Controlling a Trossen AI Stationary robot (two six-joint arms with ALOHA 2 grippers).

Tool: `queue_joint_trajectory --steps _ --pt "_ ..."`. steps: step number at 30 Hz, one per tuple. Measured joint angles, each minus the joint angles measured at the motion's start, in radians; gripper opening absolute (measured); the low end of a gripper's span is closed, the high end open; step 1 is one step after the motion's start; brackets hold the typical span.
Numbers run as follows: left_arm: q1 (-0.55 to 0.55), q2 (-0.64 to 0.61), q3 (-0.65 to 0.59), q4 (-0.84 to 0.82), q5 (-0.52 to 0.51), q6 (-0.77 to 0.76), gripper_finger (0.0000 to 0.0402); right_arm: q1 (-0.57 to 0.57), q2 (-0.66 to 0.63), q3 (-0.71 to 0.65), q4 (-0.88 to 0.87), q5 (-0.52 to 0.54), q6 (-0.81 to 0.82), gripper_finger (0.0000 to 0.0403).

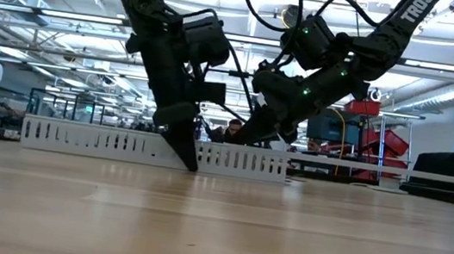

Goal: Ziptie cables
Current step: Close the white cable duct

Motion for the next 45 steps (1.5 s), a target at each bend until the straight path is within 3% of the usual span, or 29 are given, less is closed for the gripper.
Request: queue_joint_trajectory --steps 9,16,22,26,36,45 --pt "-0.001 0.033 0.006 0.045 0.006 -0.004 0.0227 0.005 -0.016 0.002 -0.005 0.053 -0.028 0.0000" --pt "-0.002 0.035 0.009 0.056 0.013 -0.004 0.0227 0.002 -0.120 -0.001 -0.070 0.058 -0.065 0.0000" --pt "-0.002 0.035 0.009 0.055 0.013 -0.003 0.0227 -0.016 -0.201 0.001 -0.247 0.157 -0.081 0.0000" --pt "-0.002 0.035 0.009 0.055 0.013 0.001 0.0227 -0.021 -0.194 0.001 -0.337 0.164 -0.044 0.0000" --pt "-0.002 0.037 0.005 0.088 0.025 0.022 0.0227 -0.006 -0.083 0.006 -0.137 0.116 -0.019 0.0000" --pt "-0.002 0.040 0.003 0.139 0.036 0.024 0.0230 -0.005 -0.076 0.004 -0.121 0.104 -0.020 0.0000"
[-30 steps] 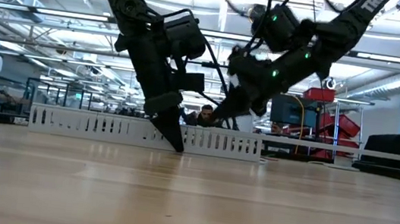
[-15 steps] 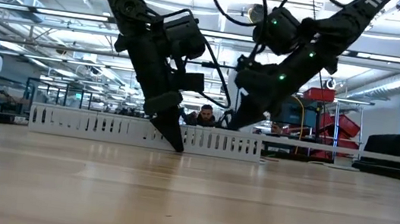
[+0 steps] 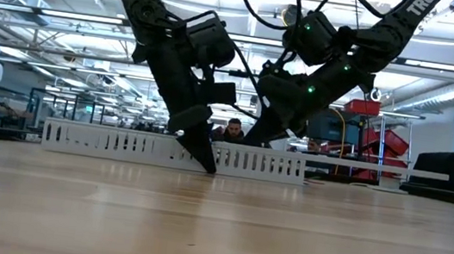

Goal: Ziptie cables
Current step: Close the white cable duct

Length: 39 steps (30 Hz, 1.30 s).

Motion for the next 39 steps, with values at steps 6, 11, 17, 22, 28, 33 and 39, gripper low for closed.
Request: queue_joint_trajectory --steps 6,11,17,22,28,33,39 --pt "0.001 0.003 0.028 0.001 0.041 -0.006 0.0275 0.000 0.000 0.000 -0.006 -0.001 0.000 0.0000" --pt "-0.001 -0.001 0.067 0.001 0.092 -0.010 0.0311 0.001 0.000 0.000 -0.009 -0.003 0.000 0.0000" --pt "-0.002 -0.038 0.121 -0.169 0.088 -0.020 0.0318 0.001 0.000 0.002 -0.019 -0.003 -0.002 0.0000" --pt "-0.006 -0.052 0.096 -0.303 0.056 -0.074 0.0318 0.001 0.000 0.002 -0.030 -0.002 -0.007 0.0000" --pt "-0.010 -0.050 0.011 -0.272 0.006 -0.158 0.0317 0.001 0.001 0.001 -0.031 -0.001 -0.008 0.0000" --pt "-0.010 -0.055 -0.015 -0.267 -0.034 -0.208 0.0301 0.001 0.001 0.001 -0.034 -0.001 -0.010 0.0000" --pt "-0.015 -0.055 -0.037 -0.230 -0.039 -0.199 0.0258 0.004 0.004 0.000 -0.029 -0.037 -0.002 0.0000"
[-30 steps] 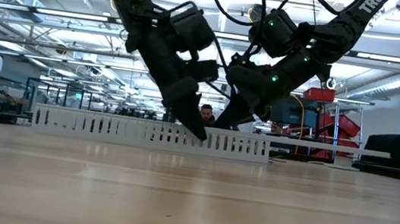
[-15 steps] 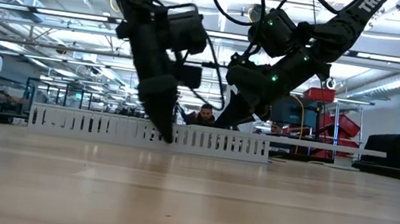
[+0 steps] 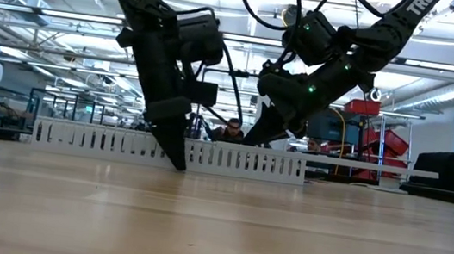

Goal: Ziptie cables
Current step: Close the white cable duct

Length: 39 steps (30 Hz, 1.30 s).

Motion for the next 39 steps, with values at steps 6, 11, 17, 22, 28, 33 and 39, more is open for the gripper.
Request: queue_joint_trajectory --steps 6,11,17,22,28,33,39 --pt "-0.011 0.004 -0.009 0.081 0.000 0.027 0.0235 0.014 0.020 -0.003 0.081 -0.022 0.015 0.0000" --pt "-0.011 0.004 -0.009 0.095 0.000 0.032 0.0234 0.006 0.057 -0.001 0.120 -0.036 0.029 0.0000" --pt "-0.011 0.005 -0.008 0.117 -0.009 0.044 0.0233 0.012 0.004 -0.004 0.091 -0.008 -0.012 0.0000" --pt "-0.010 0.006 -0.012 0.134 -0.010 0.047 0.0232 0.012 -0.099 -0.002 0.034 -0.016 -0.046 0.0000" --pt "-0.010 0.006 -0.013 0.135 -0.010 0.052 0.0232 0.011 -0.135 -0.003 -0.089 0.015 -0.035 0.0000" --pt "-0.010 0.006 -0.014 0.140 -0.010 0.067 0.0232 0.034 -0.074 -0.003 -0.072 0.003 -0.004 0.0000" --pt "-0.011 0.006 -0.015 0.143 -0.011 0.086 0.0232 0.037 0.025 0.001 0.095 -0.070 0.028 0.0000"
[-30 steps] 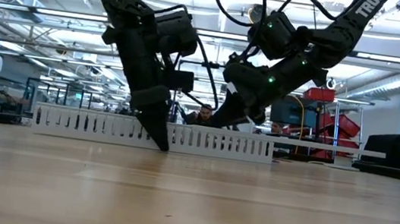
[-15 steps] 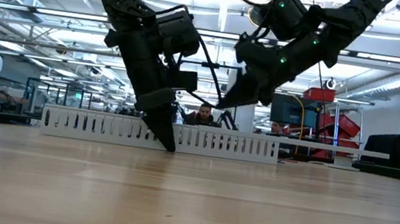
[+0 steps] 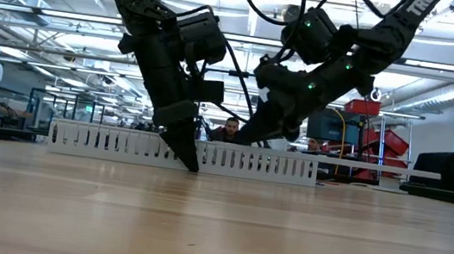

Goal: Ziptie cables
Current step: Close the white cable duct

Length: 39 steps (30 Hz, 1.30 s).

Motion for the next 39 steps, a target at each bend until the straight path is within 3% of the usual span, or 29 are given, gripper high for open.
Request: queue_joint_trajectory --steps 12,19,23,28,31,39 --pt "0.000 0.001 -0.004 0.030 0.000 0.012 0.0231 -0.002 0.043 -0.001 0.114 -0.018 -0.002 0.0000" --pt "0.000 0.003 -0.002 0.056 -0.003 0.023 0.0238 0.017 -0.048 -0.003 0.083 0.095 -0.081 0.0000" --pt "0.000 0.003 -0.001 0.054 -0.003 0.059 0.0258 0.022 -0.141 -0.003 -0.016 0.174 -0.103 0.0000" --pt "0.000 0.003 0.000 0.049 0.022 0.040 0.0267 0.021 -0.240 -0.002 -0.192 0.194 -0.058 0.0000" --pt "0.001 0.003 0.000 0.049 0.031 0.035 0.0268 0.026 -0.229 -0.002 -0.238 0.193 -0.032 0.0000" --pt "0.000 -0.003 0.017 0.044 0.040 0.013 0.0270 0.018 -0.075 -0.002 -0.156 0.167 -0.001 0.0000"
